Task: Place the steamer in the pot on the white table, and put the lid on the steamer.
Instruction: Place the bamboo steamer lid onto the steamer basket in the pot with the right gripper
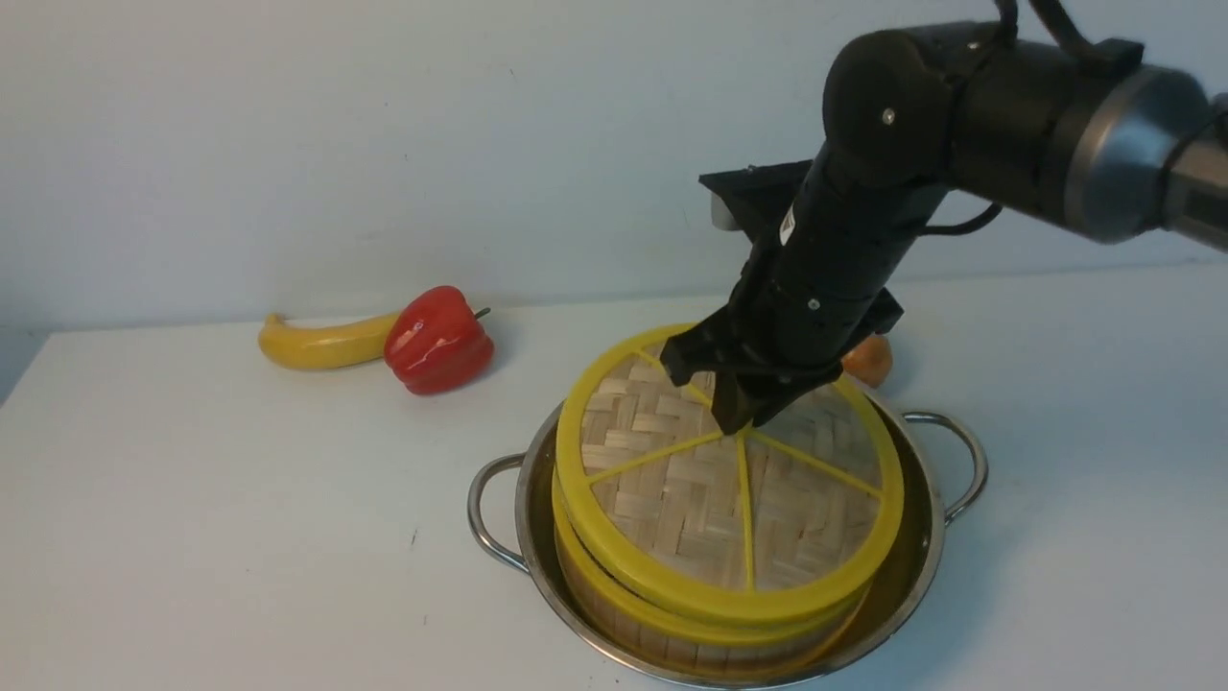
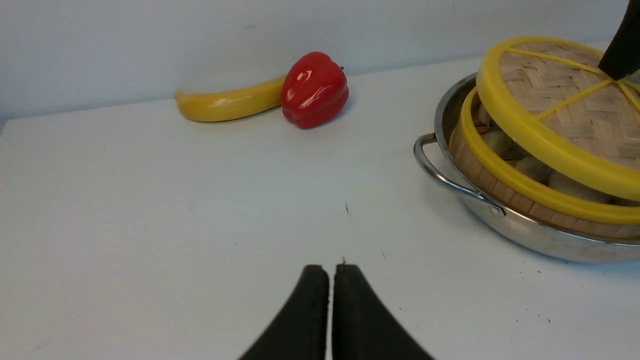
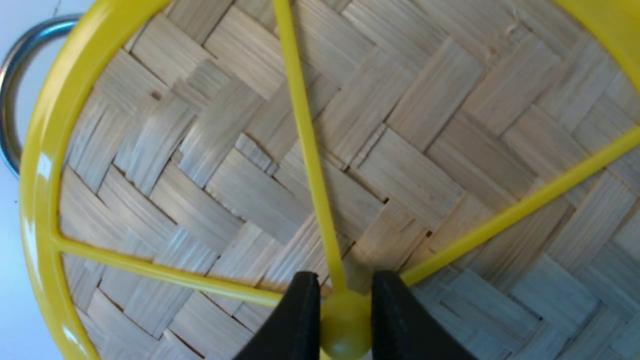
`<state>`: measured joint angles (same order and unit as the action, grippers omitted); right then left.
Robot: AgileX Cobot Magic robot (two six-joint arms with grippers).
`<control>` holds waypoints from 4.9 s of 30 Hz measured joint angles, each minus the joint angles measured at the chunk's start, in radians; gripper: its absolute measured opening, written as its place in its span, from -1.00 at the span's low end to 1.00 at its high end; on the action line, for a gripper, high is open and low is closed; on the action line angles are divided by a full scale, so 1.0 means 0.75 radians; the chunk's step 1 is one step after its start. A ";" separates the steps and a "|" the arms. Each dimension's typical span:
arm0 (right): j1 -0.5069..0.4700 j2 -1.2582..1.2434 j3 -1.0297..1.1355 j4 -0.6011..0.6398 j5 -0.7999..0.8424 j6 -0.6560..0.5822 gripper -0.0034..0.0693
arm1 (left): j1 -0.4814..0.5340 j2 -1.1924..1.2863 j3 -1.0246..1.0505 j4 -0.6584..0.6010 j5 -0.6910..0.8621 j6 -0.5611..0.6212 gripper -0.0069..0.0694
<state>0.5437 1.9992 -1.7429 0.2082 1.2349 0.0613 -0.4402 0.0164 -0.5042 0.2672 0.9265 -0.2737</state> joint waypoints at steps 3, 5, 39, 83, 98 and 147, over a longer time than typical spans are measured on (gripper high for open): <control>0.000 0.014 -0.002 0.002 0.000 0.000 -0.51 | 0.000 0.000 0.000 0.000 0.000 0.000 -0.79; 0.000 0.021 -0.002 0.003 0.000 0.000 -0.51 | 0.000 0.000 0.000 0.000 0.000 0.000 -0.79; 0.001 0.067 -0.029 0.042 0.016 -0.095 -0.51 | 0.000 0.000 0.000 0.000 0.000 0.000 -0.79; 0.001 0.140 -0.157 0.015 -0.001 -0.066 -0.52 | 0.000 0.000 0.000 0.002 0.000 0.000 -0.79; 0.001 0.058 -0.157 0.014 0.001 -0.035 -0.52 | 0.000 0.000 0.000 0.003 0.000 0.000 -0.79; 0.003 0.037 -0.001 0.025 -0.029 -0.147 -0.52 | 0.000 0.000 0.000 0.025 0.000 0.000 -0.79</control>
<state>0.5456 2.0270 -1.7434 0.2271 1.2129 -0.0491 -0.4402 0.0164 -0.5042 0.2858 0.9265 -0.2737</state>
